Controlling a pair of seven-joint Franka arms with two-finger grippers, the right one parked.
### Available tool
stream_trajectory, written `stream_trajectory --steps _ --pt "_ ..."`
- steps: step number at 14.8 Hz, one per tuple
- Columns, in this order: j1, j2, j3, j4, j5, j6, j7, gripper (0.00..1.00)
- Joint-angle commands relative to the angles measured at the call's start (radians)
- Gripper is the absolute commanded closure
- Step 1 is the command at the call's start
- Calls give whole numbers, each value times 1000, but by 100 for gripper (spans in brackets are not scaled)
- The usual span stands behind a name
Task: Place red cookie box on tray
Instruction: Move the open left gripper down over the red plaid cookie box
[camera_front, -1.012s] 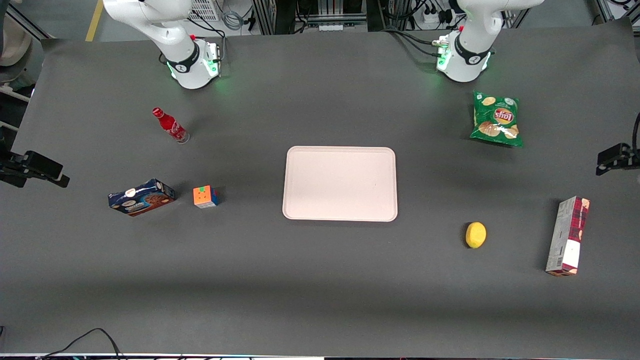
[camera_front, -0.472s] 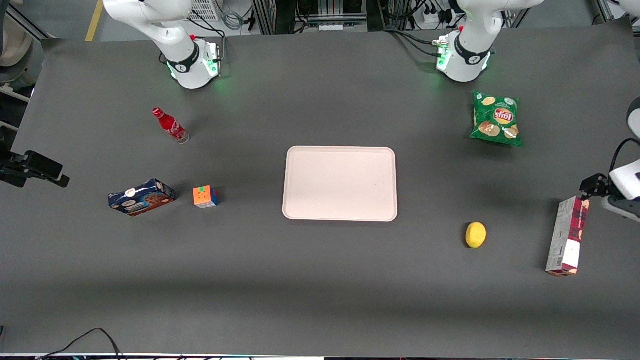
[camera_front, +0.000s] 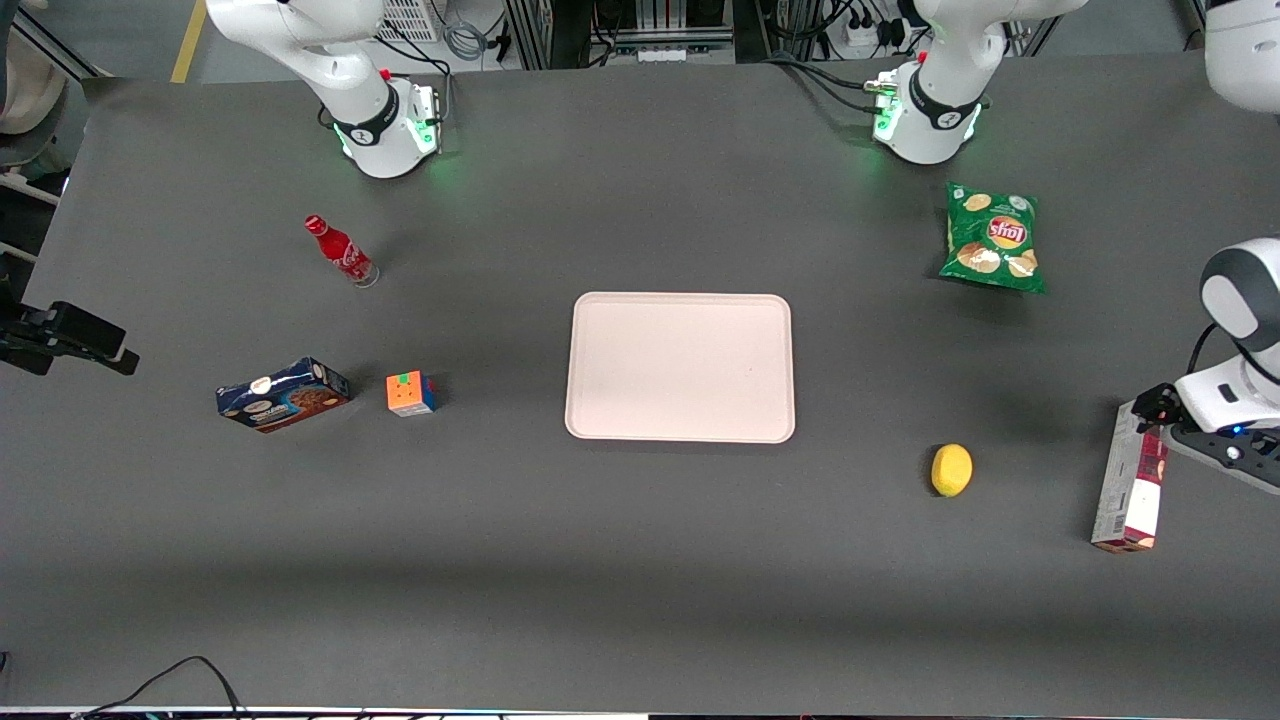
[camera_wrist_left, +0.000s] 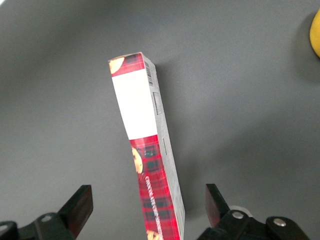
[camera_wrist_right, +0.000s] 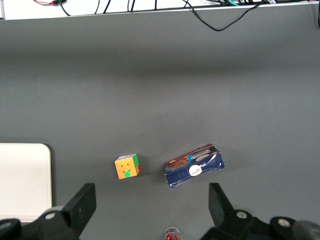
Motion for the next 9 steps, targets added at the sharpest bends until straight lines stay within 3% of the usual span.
stream_trajectory --steps 1,9 --pt "9 79 3 10 -122 67 99 0" --pt "11 174 5 38 -165 165 150 0"
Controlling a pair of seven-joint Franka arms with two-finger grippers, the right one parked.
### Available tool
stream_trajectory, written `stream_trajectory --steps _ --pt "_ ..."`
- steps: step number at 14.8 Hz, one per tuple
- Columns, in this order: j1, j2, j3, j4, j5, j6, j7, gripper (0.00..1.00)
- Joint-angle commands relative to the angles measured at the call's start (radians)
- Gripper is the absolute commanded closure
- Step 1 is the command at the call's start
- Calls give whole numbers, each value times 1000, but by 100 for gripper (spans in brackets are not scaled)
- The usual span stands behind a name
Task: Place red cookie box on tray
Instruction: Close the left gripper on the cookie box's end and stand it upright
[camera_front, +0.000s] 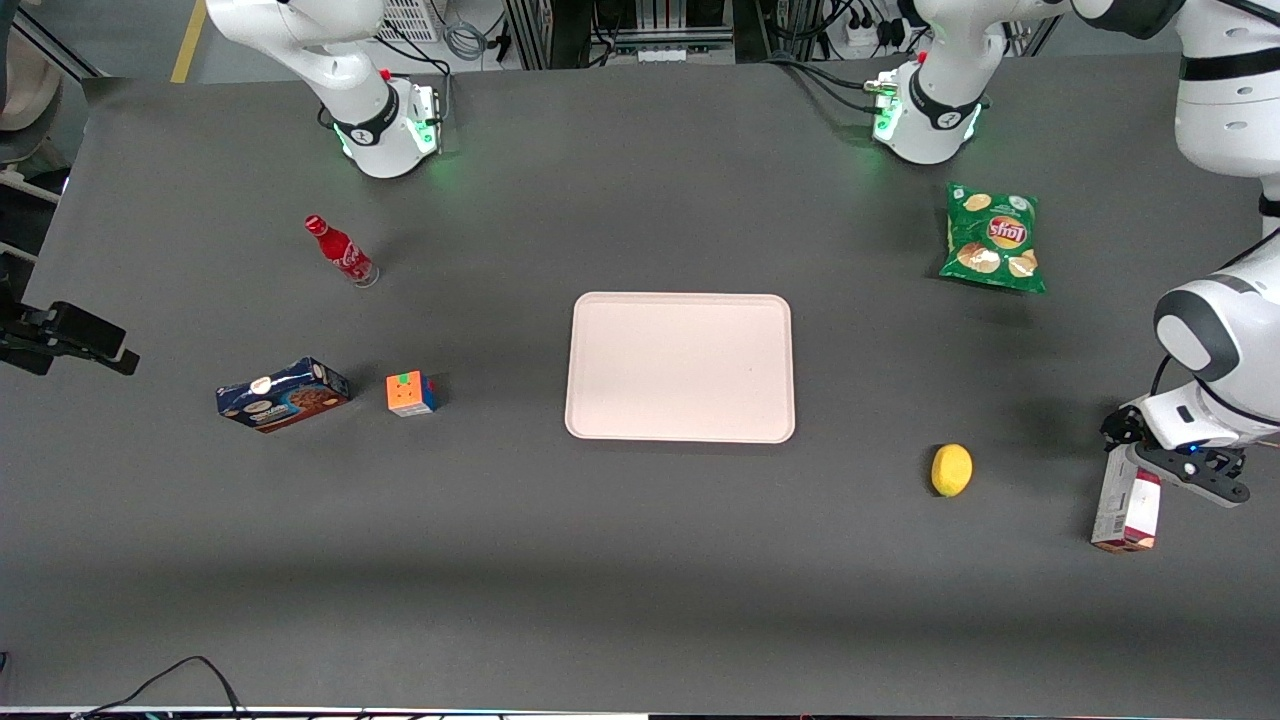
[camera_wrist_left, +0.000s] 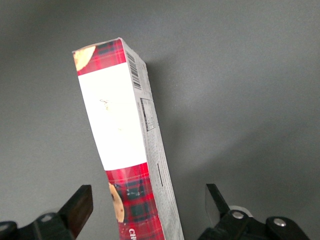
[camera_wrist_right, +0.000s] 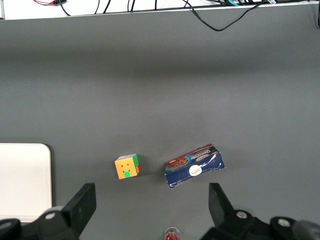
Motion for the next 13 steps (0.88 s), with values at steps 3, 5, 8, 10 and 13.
stream_trajectory --steps 3,5,8,10,13 --pt "1 43 8 38 -82 5 80 1" --pt "0 57 9 47 -133 0 117 1" --pt "1 75 16 72 -139 -8 119 4" --pt "1 91 16 95 -139 -12 120 9" --pt "1 91 16 97 -139 -14 122 27"
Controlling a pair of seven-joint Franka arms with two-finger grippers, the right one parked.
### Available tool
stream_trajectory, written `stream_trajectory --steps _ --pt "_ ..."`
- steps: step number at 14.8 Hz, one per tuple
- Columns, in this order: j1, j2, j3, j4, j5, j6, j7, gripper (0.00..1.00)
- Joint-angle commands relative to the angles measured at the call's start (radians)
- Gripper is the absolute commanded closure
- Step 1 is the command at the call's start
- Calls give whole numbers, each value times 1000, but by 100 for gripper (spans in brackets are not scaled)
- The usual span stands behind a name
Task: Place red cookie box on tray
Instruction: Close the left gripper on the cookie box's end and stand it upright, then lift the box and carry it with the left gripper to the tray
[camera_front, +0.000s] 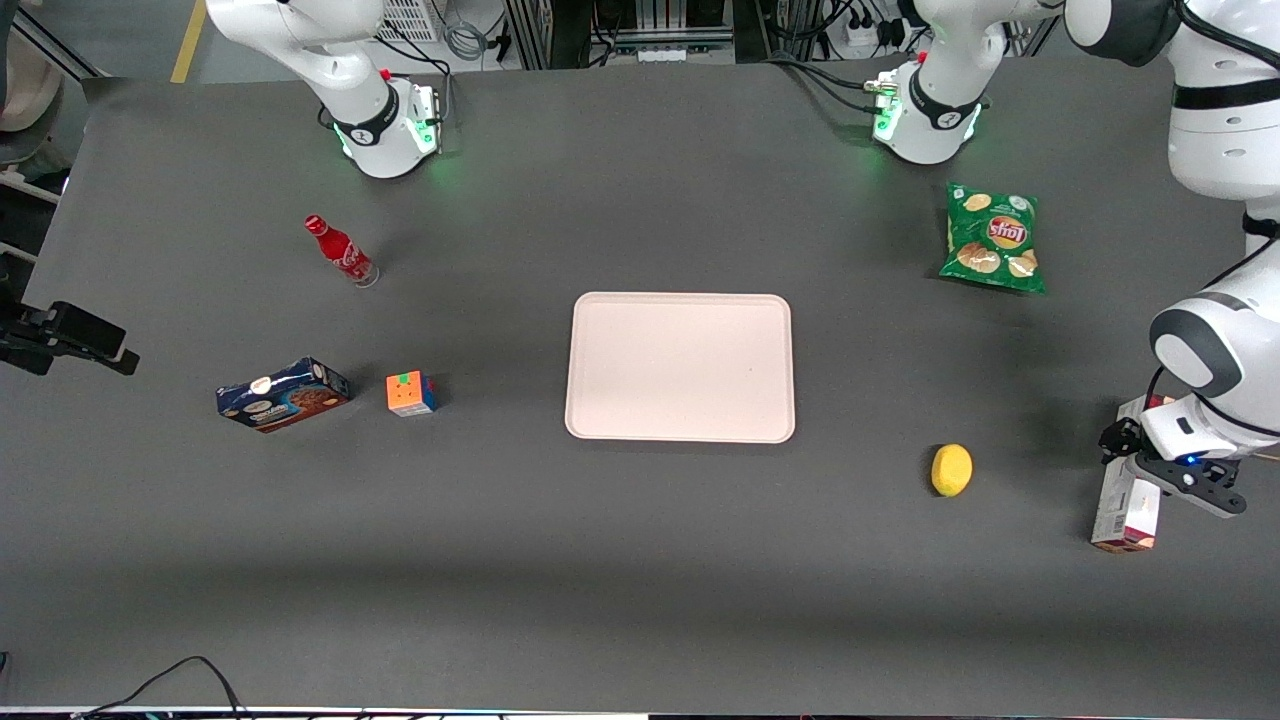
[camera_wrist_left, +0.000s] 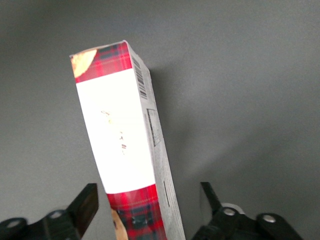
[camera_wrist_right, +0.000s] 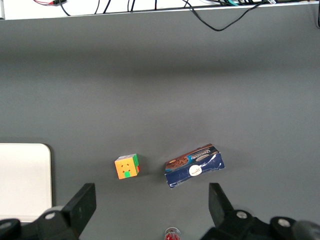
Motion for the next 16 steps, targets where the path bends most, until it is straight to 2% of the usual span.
stream_trajectory --steps 1,3,6,7,10,12,16 --pt "0 20 7 33 -24 -14 33 36" --pt "5 24 7 41 -23 -16 34 47" --pt "7 26 9 44 -24 -16 53 50" --pt "7 26 10 45 -24 -16 53 54" --pt "5 23 15 45 -24 -22 47 75" --pt "0 18 15 53 -24 -54 42 99" --pt "-16 -14 17 61 -18 -103 35 100"
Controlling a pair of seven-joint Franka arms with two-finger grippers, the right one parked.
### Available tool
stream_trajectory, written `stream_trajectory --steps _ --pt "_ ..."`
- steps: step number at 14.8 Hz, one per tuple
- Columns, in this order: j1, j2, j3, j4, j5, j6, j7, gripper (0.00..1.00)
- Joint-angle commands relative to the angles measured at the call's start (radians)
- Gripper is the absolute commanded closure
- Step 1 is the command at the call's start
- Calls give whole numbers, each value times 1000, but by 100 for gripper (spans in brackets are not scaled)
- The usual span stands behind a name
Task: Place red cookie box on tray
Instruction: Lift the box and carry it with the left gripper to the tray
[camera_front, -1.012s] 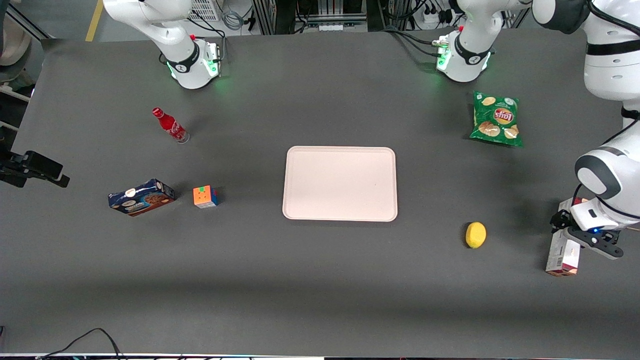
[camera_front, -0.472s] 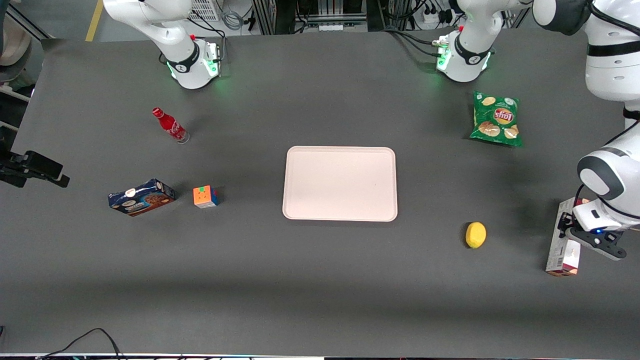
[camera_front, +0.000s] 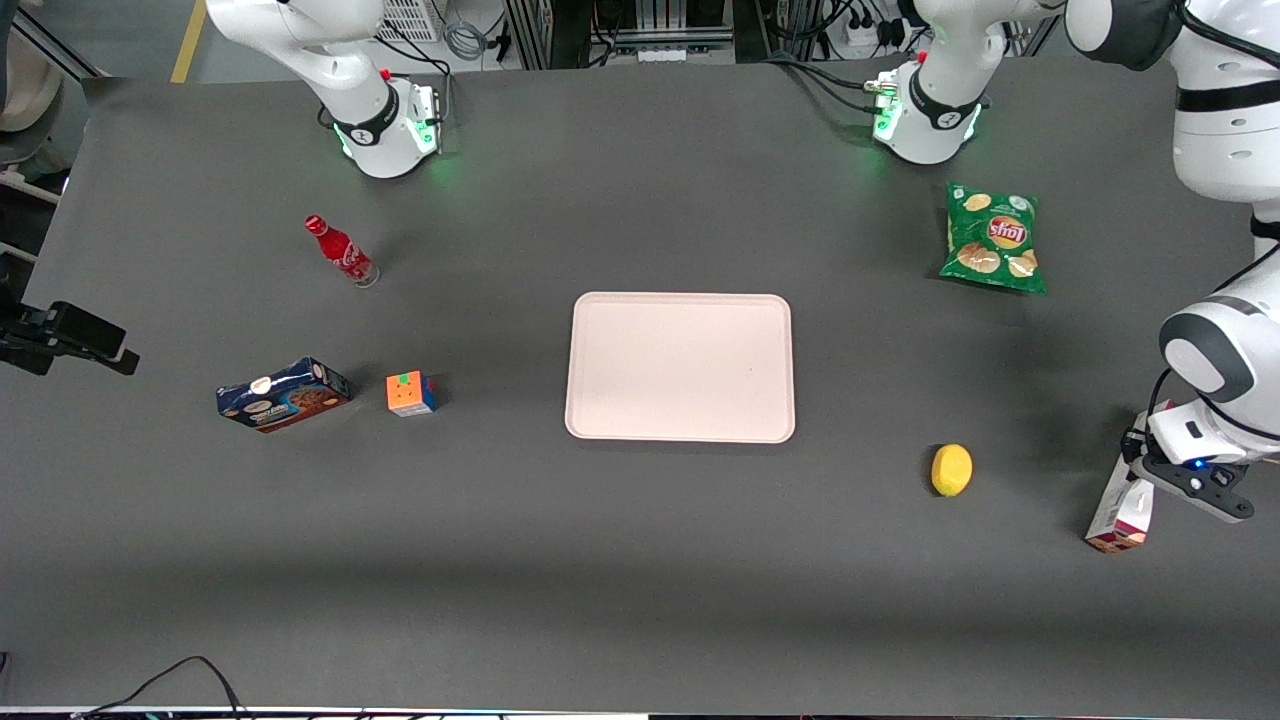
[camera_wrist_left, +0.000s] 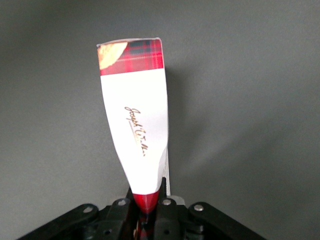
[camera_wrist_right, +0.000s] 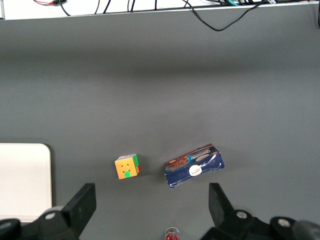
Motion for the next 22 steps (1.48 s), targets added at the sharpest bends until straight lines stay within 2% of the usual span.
stream_trajectory --steps 1,5,8,11,15,20,22 --pt "-23 -47 13 24 -9 -113 14 100" --pt "-62 -177 10 10 11 -292 -8 100" --pt "-123 -285 -3 13 77 -444 -186 100" --pt "-190 -371 -56 18 80 -599 -454 100" --pt "-256 -461 -179 16 80 -693 -831 100" --pt "-336 -494 -317 6 82 -692 -1260 100" --pt "-336 -501 -392 -23 121 -649 -1410 100"
